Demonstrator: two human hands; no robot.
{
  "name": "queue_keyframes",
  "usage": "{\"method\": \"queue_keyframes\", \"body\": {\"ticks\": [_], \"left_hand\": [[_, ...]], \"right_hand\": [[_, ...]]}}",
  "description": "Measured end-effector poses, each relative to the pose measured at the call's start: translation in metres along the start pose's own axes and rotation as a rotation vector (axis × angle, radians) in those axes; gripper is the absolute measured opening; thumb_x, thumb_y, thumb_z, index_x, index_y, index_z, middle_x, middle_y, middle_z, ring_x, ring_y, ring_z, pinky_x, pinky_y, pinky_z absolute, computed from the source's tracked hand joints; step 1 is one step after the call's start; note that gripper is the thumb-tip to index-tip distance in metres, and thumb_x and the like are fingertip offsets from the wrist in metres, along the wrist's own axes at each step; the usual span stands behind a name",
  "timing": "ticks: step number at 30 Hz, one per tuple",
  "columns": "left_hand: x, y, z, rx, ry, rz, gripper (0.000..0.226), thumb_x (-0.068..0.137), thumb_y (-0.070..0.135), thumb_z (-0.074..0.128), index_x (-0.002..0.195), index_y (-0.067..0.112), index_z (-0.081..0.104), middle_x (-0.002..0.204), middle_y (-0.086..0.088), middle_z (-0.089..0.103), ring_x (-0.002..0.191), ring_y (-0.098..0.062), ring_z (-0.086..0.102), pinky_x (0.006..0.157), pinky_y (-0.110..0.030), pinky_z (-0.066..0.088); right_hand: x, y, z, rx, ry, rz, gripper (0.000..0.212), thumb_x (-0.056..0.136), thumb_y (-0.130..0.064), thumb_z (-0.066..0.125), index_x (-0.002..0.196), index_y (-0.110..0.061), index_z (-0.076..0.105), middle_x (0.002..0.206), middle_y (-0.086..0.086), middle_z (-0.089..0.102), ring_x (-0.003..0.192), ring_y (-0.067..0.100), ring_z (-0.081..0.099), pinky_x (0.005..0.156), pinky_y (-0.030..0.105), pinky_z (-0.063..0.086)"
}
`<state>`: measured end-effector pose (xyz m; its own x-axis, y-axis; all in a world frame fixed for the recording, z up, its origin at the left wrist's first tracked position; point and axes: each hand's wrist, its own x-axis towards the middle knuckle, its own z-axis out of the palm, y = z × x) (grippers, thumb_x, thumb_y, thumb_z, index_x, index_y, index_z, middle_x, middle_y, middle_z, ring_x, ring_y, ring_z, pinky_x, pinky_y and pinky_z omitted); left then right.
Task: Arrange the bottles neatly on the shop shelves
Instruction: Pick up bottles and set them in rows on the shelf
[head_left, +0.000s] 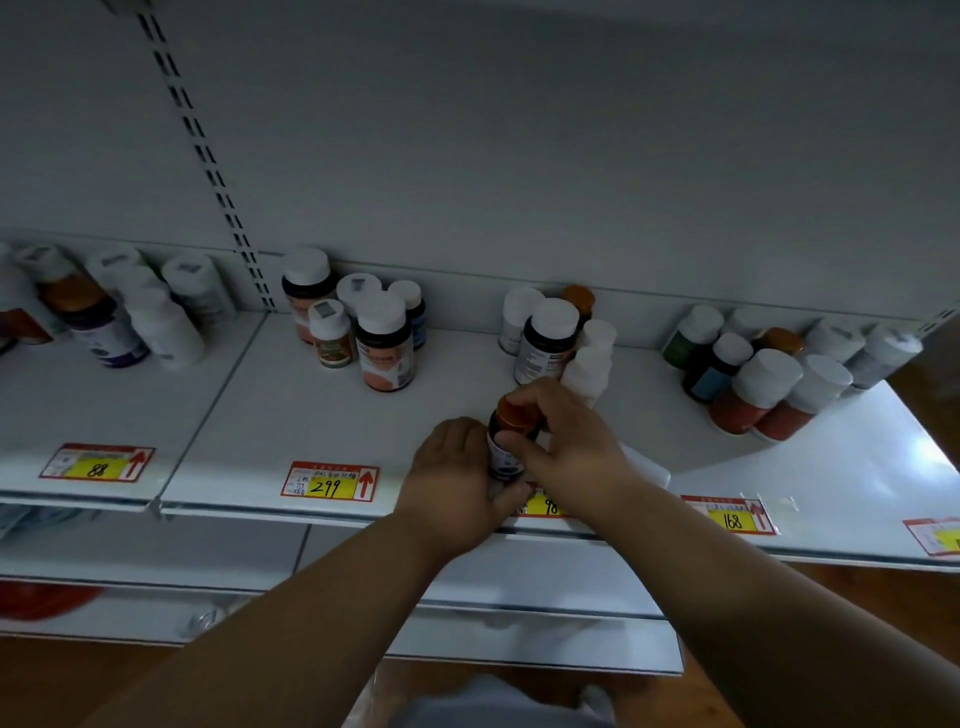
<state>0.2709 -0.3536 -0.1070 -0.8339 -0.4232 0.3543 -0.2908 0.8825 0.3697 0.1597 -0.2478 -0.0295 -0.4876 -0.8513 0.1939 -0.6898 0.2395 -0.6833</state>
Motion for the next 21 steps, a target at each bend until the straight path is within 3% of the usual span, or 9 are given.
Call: {"method": "queue_keyframes", "body": {"ticks": [2, 4, 6, 7, 9, 11, 16, 19, 21], "left_hand": [[0.000, 0.001, -0.002, 0.009, -0.025, -0.011, 0.060, 0.079, 0.058, 0.063, 0.100, 0.002, 0.063, 0.093, -0.011, 0.061, 0.089, -0.031, 0.057, 0.077, -0.037, 0.047], [-0.001, 0.002, -0.007, 0.025, -0.068, -0.032, 0.065, 0.076, 0.063, 0.058, 0.103, 0.003, 0.063, 0.098, -0.011, 0.061, 0.092, -0.031, 0.058, 0.079, -0.036, 0.049], [-0.005, 0.004, -0.012, 0.040, -0.079, -0.052, 0.066, 0.075, 0.064, 0.060, 0.105, 0.005, 0.062, 0.102, -0.011, 0.062, 0.095, -0.031, 0.058, 0.082, -0.037, 0.050], [-0.007, 0.008, -0.015, 0.044, -0.055, -0.068, 0.064, 0.073, 0.061, 0.067, 0.105, 0.005, 0.062, 0.101, -0.012, 0.062, 0.095, -0.031, 0.059, 0.082, -0.037, 0.050], [-0.013, 0.016, -0.022, 0.023, 0.043, -0.140, 0.058, 0.070, 0.050, 0.078, 0.101, 0.005, 0.062, 0.097, -0.011, 0.062, 0.090, -0.030, 0.059, 0.077, -0.037, 0.050], [-0.018, 0.025, -0.028, -0.040, 0.137, -0.208, 0.048, 0.072, 0.044, 0.078, 0.099, 0.009, 0.060, 0.095, -0.007, 0.059, 0.087, -0.025, 0.055, 0.075, -0.034, 0.047], [-0.021, 0.064, -0.033, -0.173, 0.037, -0.030, 0.028, 0.083, 0.047, 0.057, 0.097, 0.023, 0.055, 0.093, 0.007, 0.054, 0.088, -0.011, 0.047, 0.076, -0.026, 0.040], [-0.009, 0.095, -0.023, -0.198, -0.126, 0.020, 0.033, 0.087, 0.048, 0.054, 0.111, 0.025, 0.054, 0.105, 0.008, 0.054, 0.098, -0.011, 0.049, 0.083, -0.027, 0.043], [0.003, 0.114, -0.011, -0.209, -0.158, 0.018, 0.045, 0.088, 0.049, 0.056, 0.127, 0.025, 0.051, 0.121, 0.006, 0.054, 0.111, -0.013, 0.048, 0.094, -0.028, 0.042]], "right_hand": [[-0.003, 0.003, -0.001, 0.050, -0.004, 0.056, 0.025, 0.090, -0.029, 0.063, 0.113, -0.023, 0.054, 0.108, -0.006, 0.059, 0.100, 0.008, 0.054, 0.084, 0.025, 0.045], [-0.011, 0.010, -0.007, 0.083, 0.113, 0.102, 0.025, 0.095, -0.034, 0.053, 0.118, -0.025, 0.052, 0.116, -0.008, 0.059, 0.107, 0.011, 0.054, 0.088, 0.031, 0.044], [-0.021, 0.024, -0.018, -0.136, 0.248, 0.068, 0.026, 0.095, -0.035, 0.049, 0.117, -0.023, 0.055, 0.113, -0.007, 0.058, 0.105, 0.016, 0.053, 0.086, 0.031, 0.041], [-0.025, 0.032, -0.025, -0.324, 0.228, 0.062, 0.031, 0.093, -0.038, 0.047, 0.118, -0.022, 0.055, 0.114, -0.004, 0.059, 0.106, 0.020, 0.053, 0.085, 0.032, 0.039], [-0.029, 0.045, -0.034, -0.655, 0.002, 0.164, 0.042, 0.090, -0.047, 0.046, 0.127, -0.028, 0.049, 0.123, -0.001, 0.054, 0.114, 0.025, 0.047, 0.092, 0.037, 0.037], [-0.026, 0.049, -0.038, -0.743, -0.193, 0.315, 0.050, 0.089, -0.054, 0.047, 0.134, -0.033, 0.040, 0.126, 0.000, 0.050, 0.117, 0.025, 0.043, 0.096, 0.039, 0.035], [-0.021, 0.051, -0.055, -0.440, -0.163, 0.297, 0.038, 0.093, -0.041, 0.052, 0.129, -0.029, 0.047, 0.111, 0.004, 0.058, 0.100, 0.024, 0.056, 0.082, 0.031, 0.044], [-0.031, 0.063, -0.083, -0.114, -0.037, 0.342, 0.018, 0.096, -0.034, 0.053, 0.114, -0.033, 0.052, 0.099, -0.003, 0.060, 0.085, 0.013, 0.059, 0.068, 0.028, 0.047], [-0.039, 0.072, -0.105, 0.052, 0.018, 0.358, 0.012, 0.097, -0.031, 0.053, 0.109, -0.033, 0.052, 0.098, -0.010, 0.060, 0.088, 0.010, 0.060, 0.074, 0.030, 0.053]]}}
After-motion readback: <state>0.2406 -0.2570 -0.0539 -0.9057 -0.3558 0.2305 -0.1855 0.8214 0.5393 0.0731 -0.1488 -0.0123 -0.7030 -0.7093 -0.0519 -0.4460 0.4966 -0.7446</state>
